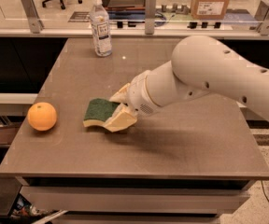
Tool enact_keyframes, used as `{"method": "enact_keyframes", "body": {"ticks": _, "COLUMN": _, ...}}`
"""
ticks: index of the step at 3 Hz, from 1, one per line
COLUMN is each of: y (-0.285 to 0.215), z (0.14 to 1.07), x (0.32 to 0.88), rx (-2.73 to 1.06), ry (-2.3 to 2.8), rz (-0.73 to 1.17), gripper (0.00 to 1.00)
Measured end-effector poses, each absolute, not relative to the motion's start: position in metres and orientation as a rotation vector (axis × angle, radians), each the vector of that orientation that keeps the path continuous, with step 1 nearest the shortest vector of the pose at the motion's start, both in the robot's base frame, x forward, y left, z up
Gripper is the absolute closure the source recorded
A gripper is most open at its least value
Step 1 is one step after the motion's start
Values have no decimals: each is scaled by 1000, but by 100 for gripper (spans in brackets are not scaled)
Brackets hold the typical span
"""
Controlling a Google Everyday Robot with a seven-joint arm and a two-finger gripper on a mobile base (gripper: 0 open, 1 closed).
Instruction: Move sponge near orange
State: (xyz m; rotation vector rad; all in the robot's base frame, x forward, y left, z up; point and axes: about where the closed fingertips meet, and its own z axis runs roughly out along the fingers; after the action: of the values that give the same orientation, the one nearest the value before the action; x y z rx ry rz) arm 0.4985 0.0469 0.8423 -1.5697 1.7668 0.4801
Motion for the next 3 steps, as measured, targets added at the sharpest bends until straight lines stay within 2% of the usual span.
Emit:
{"method": "enact_keyframes", "body": {"ticks": 1, "y": 47, "z": 838, "x": 496, "rx": -1571, "ry": 1772, "rz": 478, "gripper": 100}}
{"method": "enact_keyframes", "body": {"ticks": 2, "y": 49, "z": 839, "x": 495, "rx": -1575, "ry": 1769, "rz": 477, "gripper": 84}}
{"method": "enact_keyframes", "body": {"ticks": 3, "y": 50, "z": 840, "x": 494, "rx": -1579, "ry": 1766, "rz": 475, "gripper": 60}}
